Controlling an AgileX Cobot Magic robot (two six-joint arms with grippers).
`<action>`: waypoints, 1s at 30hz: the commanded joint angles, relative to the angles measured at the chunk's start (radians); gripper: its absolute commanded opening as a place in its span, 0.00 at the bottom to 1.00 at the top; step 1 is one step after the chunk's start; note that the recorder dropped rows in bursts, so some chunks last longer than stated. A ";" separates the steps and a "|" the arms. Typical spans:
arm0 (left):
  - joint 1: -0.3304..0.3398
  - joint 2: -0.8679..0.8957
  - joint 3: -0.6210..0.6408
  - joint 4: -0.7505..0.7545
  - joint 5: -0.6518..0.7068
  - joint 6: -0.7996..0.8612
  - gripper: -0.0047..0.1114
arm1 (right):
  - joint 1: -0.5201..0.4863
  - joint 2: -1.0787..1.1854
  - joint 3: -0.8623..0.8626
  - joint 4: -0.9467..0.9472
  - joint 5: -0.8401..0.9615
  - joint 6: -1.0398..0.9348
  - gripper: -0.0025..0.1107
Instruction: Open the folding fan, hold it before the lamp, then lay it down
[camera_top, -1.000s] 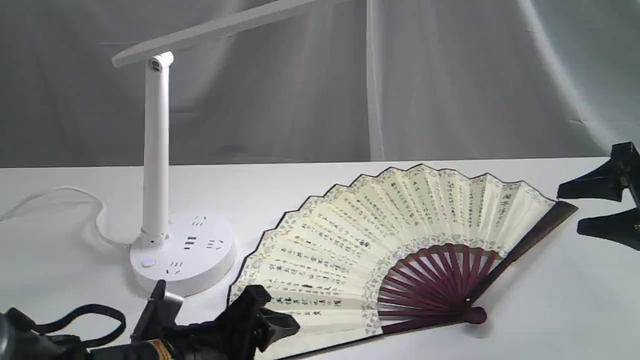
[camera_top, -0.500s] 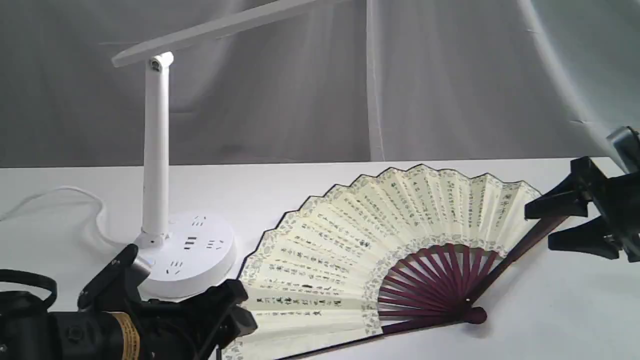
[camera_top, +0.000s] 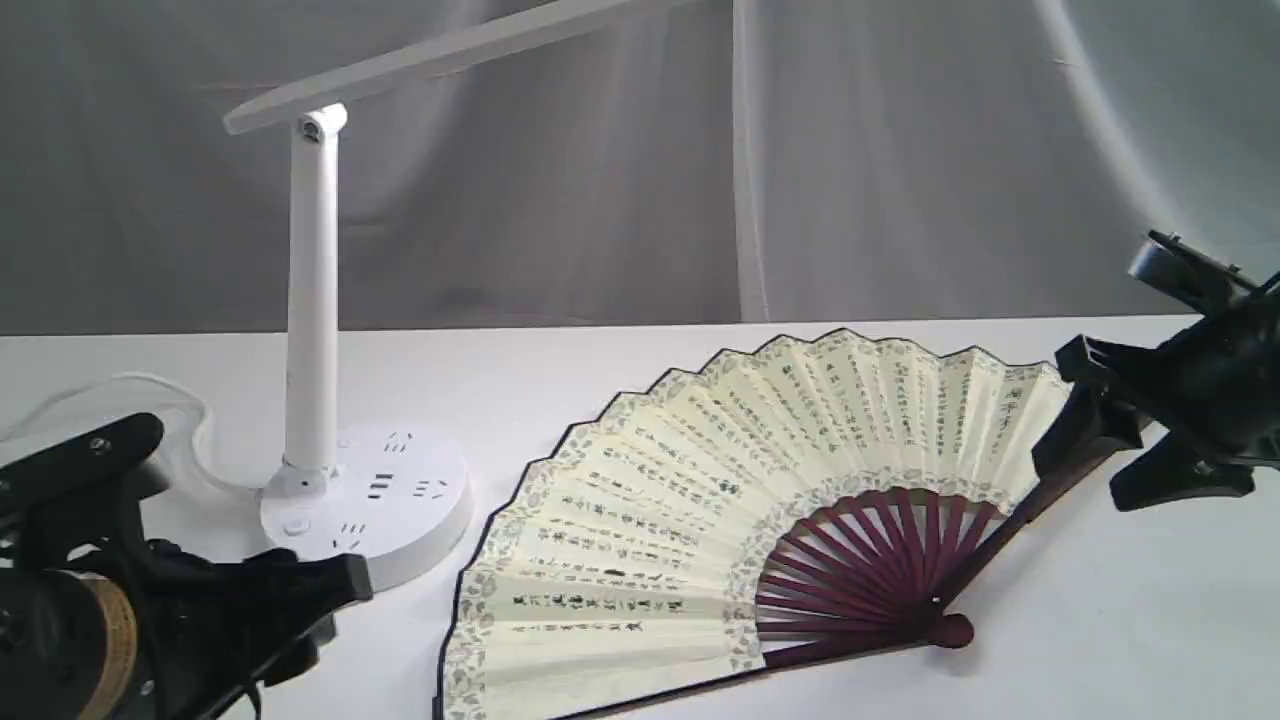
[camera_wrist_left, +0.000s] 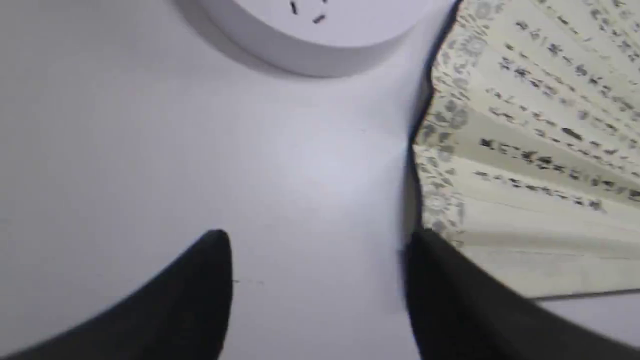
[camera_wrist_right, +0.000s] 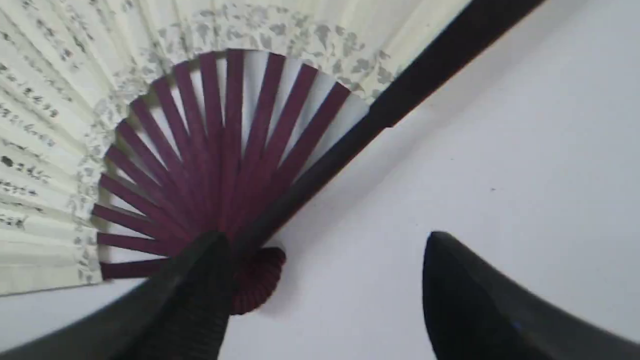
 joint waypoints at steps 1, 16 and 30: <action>0.003 -0.049 -0.030 0.008 0.180 0.157 0.38 | 0.046 -0.042 0.001 -0.141 -0.015 0.102 0.50; 0.221 -0.092 -0.117 -0.339 0.401 0.901 0.04 | 0.186 -0.120 0.007 -0.347 0.090 0.302 0.39; 0.474 -0.121 -0.117 -0.723 0.413 1.257 0.04 | 0.186 -0.386 0.291 -0.528 -0.021 0.334 0.19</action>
